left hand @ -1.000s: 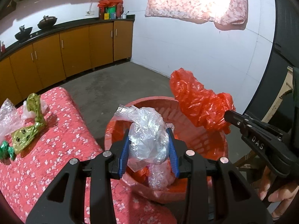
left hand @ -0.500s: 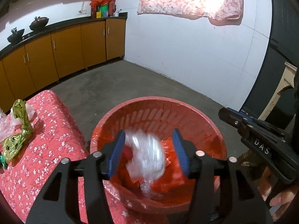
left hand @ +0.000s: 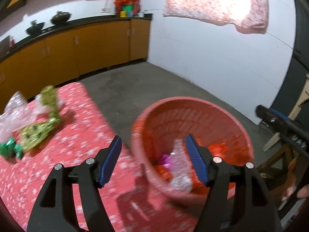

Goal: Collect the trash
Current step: 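Open both tools to drop the bags into the basket, then move both tools back over the remaining bags on the table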

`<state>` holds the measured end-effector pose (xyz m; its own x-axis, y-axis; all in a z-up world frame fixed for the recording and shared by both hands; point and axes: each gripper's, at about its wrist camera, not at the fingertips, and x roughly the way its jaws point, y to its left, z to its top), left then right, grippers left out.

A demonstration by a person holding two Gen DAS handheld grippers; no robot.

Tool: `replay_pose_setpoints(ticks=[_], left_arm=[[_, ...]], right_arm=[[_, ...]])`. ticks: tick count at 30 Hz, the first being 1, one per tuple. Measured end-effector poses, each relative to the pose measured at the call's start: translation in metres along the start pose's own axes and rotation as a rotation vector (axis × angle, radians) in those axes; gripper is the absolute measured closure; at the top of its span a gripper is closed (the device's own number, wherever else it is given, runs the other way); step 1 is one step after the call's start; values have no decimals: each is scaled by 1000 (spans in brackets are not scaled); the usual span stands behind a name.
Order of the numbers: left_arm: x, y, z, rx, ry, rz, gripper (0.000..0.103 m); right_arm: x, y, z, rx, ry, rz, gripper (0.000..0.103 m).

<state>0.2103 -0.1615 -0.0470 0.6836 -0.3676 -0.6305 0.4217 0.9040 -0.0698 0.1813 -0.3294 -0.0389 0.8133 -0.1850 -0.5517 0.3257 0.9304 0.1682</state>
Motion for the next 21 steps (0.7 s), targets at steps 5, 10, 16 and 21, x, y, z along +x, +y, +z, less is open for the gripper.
replay_pose_setpoints(ticks=[5, 10, 16, 21], left_arm=[[-18, 53, -15, -70, -5, 104, 27], [-38, 120, -31, -142, -7, 254, 24], [-66, 200, -55, -249, -9, 411, 20], [-94, 244, -70, -302, -42, 498, 19]], right_arm=[[-9, 26, 1, -47, -25, 35, 15], [-9, 59, -3, -74, -22, 86, 11], [1, 110, -12, -137, 11, 151, 10], [12, 166, -19, -195, 28, 214, 10]])
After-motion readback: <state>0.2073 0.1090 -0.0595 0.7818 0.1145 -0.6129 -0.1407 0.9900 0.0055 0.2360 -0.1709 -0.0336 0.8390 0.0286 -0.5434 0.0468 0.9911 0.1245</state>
